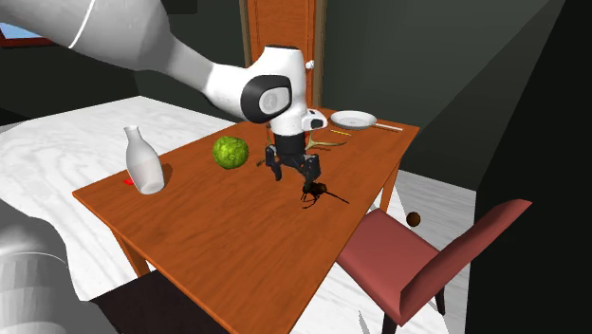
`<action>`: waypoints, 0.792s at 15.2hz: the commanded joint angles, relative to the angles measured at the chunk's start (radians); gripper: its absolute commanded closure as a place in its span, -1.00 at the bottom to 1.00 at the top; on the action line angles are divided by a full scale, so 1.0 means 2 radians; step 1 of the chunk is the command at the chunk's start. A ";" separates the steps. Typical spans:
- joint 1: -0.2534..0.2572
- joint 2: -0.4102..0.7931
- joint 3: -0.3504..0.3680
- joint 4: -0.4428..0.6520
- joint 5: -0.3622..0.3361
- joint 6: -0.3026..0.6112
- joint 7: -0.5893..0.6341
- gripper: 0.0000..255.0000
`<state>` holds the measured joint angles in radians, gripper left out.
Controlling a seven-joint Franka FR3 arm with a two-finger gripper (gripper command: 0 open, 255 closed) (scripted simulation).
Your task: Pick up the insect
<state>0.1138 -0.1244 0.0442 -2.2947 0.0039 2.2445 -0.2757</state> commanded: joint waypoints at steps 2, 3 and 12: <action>0.005 0.060 0.004 0.028 -0.002 0.037 -0.013 -1.00; 0.006 0.078 0.006 0.037 -0.003 0.047 -0.017 -1.00; 0.015 0.184 0.013 0.085 -0.012 0.111 -0.032 -1.00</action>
<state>0.1421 0.2350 0.0697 -2.1186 -0.0198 2.4516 -0.3413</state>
